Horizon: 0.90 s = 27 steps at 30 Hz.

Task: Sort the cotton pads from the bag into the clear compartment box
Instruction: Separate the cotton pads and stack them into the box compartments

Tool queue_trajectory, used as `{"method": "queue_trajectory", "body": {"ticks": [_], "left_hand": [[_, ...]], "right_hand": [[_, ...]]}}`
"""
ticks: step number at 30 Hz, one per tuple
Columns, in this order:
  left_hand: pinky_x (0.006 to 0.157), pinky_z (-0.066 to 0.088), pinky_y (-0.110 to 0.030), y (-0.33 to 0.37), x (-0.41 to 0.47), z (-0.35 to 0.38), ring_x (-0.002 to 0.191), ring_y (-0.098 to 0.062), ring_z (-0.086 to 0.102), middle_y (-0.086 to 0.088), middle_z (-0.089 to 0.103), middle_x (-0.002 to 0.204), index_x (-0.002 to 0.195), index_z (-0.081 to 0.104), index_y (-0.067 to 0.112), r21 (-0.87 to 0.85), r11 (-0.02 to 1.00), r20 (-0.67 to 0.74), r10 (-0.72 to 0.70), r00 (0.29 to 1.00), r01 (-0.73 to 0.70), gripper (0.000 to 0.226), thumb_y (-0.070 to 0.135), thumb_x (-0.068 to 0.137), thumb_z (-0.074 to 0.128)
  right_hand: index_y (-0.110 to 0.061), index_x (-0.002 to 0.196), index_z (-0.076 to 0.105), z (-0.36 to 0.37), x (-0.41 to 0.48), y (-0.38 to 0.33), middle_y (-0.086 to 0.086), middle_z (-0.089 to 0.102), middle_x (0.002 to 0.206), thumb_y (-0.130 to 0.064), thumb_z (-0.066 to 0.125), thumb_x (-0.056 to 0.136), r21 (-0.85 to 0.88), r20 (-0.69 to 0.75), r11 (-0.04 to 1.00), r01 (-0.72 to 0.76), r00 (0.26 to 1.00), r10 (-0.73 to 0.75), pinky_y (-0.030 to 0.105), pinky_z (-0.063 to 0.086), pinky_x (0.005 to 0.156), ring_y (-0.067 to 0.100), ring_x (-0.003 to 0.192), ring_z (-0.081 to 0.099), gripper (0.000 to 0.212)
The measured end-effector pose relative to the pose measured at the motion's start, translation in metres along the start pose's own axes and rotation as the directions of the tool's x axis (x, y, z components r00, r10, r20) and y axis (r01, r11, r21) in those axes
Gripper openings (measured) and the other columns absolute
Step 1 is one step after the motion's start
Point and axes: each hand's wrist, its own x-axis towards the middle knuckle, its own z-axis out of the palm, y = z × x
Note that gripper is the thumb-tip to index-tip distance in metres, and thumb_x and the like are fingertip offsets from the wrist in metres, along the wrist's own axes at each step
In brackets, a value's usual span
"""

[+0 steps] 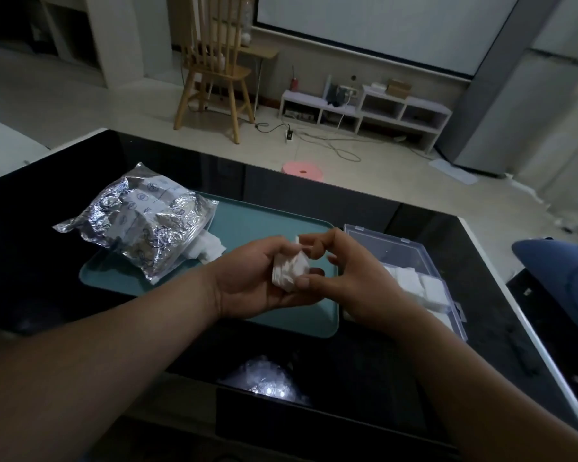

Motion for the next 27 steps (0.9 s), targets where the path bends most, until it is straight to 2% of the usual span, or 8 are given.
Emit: {"method": "queue_trajectory", "body": {"ticks": [3,7,10,14,16,18,21,27], "left_hand": [[0.093,0.057,-0.046,-0.006,0.007,0.003,0.075,-0.02,0.066,-0.016,0.064,0.1,0.126,0.058,0.01,0.04,0.999,0.014,-0.005,1.0,0.005,0.033,0.02,0.1,0.04],[0.086,0.058,-0.038,-0.015,0.013,0.009,0.081,-0.017,0.067,-0.01,0.065,0.104,0.131,0.06,0.019,0.129,0.991,0.042,-0.028,0.999,0.023,0.038,0.041,0.109,0.038],[0.088,0.057,-0.038,-0.017,0.015,0.018,0.08,-0.014,0.065,-0.004,0.069,0.098,0.132,0.064,0.022,0.127,0.992,0.057,-0.023,0.998,0.015,0.048,0.048,0.109,0.032],[0.095,0.051,-0.038,-0.02,0.018,0.029,0.08,-0.014,0.065,-0.003,0.072,0.096,0.112,0.076,0.024,0.147,0.989,0.095,-0.04,0.995,0.026,0.054,0.055,0.104,0.033],[0.109,0.043,-0.042,-0.022,0.022,0.028,0.101,-0.02,0.065,-0.013,0.066,0.123,0.131,0.067,0.016,0.153,0.987,0.095,-0.055,0.994,0.04,0.052,0.052,0.106,0.04],[0.116,0.037,-0.047,-0.025,0.026,0.026,0.121,-0.026,0.052,-0.022,0.045,0.146,0.15,0.049,0.012,0.147,0.988,0.106,-0.061,0.993,0.045,0.056,0.047,0.107,0.043],[0.101,0.052,-0.043,-0.027,0.03,0.028,0.113,-0.025,0.056,-0.018,0.047,0.139,0.148,0.05,0.013,0.085,0.996,0.049,-0.025,0.998,0.021,0.05,0.04,0.108,0.041],[0.094,0.056,-0.046,-0.028,0.034,0.032,0.099,-0.024,0.059,-0.017,0.055,0.123,0.143,0.057,0.014,0.062,0.998,0.019,0.021,1.0,-0.022,0.048,0.04,0.105,0.042]], "right_hand": [[-0.023,0.1,0.055,-0.002,-0.007,0.004,-0.016,0.068,0.131,-0.028,0.087,0.083,0.007,-0.019,1.0,-0.019,1.0,0.019,0.023,0.042,0.103,-0.001,0.123,0.061,0.037],[-0.026,0.096,0.053,-0.001,-0.016,0.001,-0.01,0.068,0.107,-0.031,0.089,0.081,-0.016,-0.013,0.998,-0.057,0.998,0.057,0.013,0.047,0.077,-0.006,0.092,0.062,0.039],[-0.027,0.1,0.056,-0.007,-0.019,0.0,-0.012,0.067,0.105,-0.03,0.088,0.082,-0.038,-0.027,0.999,-0.021,0.999,0.02,0.017,0.048,0.085,-0.001,0.101,0.062,0.037],[-0.02,0.103,0.055,-0.015,-0.025,-0.001,-0.009,0.065,0.099,-0.027,0.089,0.083,-0.052,0.017,0.999,-0.012,1.0,0.013,0.01,0.044,0.073,-0.004,0.087,0.058,0.04],[-0.011,0.1,0.053,-0.017,-0.03,-0.002,-0.002,0.062,0.094,-0.021,0.088,0.083,-0.045,0.014,0.999,-0.014,1.0,0.015,0.01,0.045,0.069,-0.005,0.077,0.054,0.041],[-0.007,0.1,0.052,-0.021,-0.033,-0.002,-0.003,0.061,0.091,-0.016,0.087,0.084,-0.023,0.013,1.0,-0.019,1.0,0.019,0.008,0.046,0.067,-0.008,0.074,0.055,0.039],[-0.014,0.098,0.053,-0.026,-0.038,-0.004,-0.008,0.062,0.095,-0.018,0.086,0.086,0.003,0.011,1.0,-0.026,1.0,0.026,0.006,0.045,0.069,-0.013,0.078,0.059,0.035],[-0.017,0.1,0.051,-0.024,-0.038,0.007,-0.005,0.065,0.107,-0.023,0.086,0.086,0.038,-0.061,0.999,-0.024,0.998,0.027,0.009,0.046,0.071,-0.005,0.085,0.06,0.038]]}}
